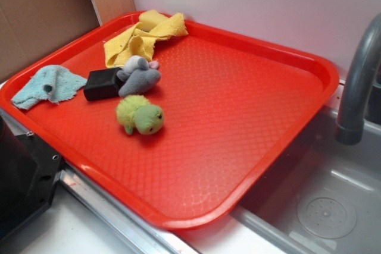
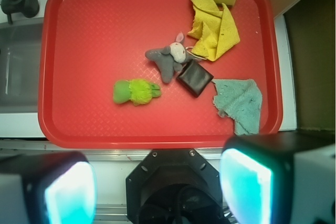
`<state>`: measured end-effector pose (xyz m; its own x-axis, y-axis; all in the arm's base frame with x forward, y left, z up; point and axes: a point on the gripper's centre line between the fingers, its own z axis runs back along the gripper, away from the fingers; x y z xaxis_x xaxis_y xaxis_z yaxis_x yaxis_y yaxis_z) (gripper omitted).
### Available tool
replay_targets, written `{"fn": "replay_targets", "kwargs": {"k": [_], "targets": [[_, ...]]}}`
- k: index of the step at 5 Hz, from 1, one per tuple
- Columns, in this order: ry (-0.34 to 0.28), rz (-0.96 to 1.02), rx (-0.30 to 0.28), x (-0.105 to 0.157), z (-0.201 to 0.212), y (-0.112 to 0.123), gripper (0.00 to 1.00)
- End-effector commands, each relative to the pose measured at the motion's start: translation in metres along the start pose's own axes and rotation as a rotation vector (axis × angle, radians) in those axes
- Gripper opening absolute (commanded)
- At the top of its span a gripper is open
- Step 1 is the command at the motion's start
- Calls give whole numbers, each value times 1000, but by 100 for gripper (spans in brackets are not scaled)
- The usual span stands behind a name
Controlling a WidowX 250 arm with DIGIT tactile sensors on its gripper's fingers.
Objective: Grab the blue cloth.
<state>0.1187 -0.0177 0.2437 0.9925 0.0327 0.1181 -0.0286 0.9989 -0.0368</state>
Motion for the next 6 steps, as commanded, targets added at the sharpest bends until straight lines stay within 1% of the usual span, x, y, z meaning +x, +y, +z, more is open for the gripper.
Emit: {"fn": "replay_targets", "kwargs": {"k": [1,2,3,4,5,6], "targets": [[0,0,0,0,0,0,100],[7,-42,23,3,-23,32,100],[13,-113,20,4,-47,61,100],[50,-186,-14,3,-75,85,100],[127,-175,-10,-2,-105,105,100],[51,-140,103,5,-140,129,100]]}}
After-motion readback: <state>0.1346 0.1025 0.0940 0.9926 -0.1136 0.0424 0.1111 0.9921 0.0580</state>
